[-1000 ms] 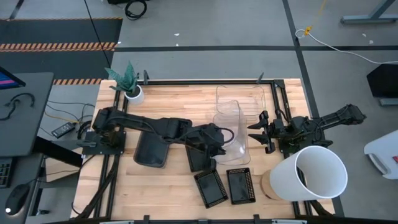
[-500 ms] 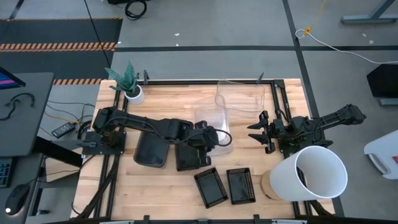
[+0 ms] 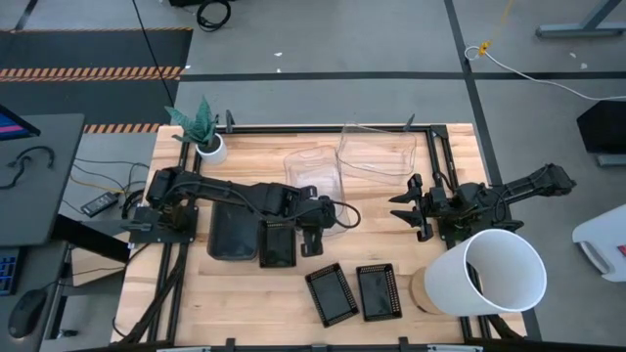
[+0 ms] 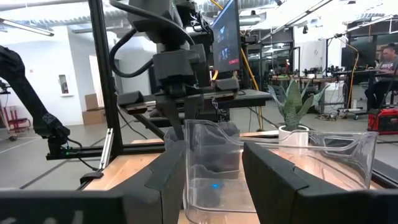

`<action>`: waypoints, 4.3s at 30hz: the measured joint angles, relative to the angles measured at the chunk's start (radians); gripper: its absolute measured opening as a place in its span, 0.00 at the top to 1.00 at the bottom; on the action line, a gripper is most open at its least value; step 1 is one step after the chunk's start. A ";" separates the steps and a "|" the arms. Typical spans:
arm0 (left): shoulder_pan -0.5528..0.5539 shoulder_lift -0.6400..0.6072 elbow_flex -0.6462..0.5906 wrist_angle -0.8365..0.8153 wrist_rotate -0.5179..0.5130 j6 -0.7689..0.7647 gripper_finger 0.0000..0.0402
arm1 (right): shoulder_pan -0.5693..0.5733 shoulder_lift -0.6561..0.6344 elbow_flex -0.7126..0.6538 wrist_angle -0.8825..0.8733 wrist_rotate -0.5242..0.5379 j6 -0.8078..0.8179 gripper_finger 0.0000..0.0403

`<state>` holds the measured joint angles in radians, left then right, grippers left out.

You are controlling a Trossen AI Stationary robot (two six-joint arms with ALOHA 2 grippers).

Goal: Stack baskets by color
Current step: Stack the left transparent bin on the bottom transparent bin, then stack the bottom left black bin on the top black bin

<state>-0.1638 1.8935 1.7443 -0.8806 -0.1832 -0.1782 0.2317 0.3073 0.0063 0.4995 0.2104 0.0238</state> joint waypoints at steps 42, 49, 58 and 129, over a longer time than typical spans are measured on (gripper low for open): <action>-0.321 0.073 -0.101 0.076 0.004 0.029 0.66 | 0.000 0.000 0.000 -0.001 0.000 0.000 0.59; -0.268 0.102 -0.101 0.116 0.003 -0.202 0.67 | 0.000 0.000 0.000 -0.001 0.000 0.000 0.59; -0.214 0.175 -0.100 0.204 0.041 -0.277 0.60 | 0.000 0.001 0.000 -0.001 0.000 0.000 0.59; -0.080 -0.336 -0.547 0.034 0.145 -0.008 0.97 | 0.000 0.005 0.000 0.000 0.000 0.000 0.59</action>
<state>-0.2437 1.5570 1.1969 -0.8469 -0.0383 -0.1858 0.2317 0.3122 0.0063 0.4995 0.2108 0.0238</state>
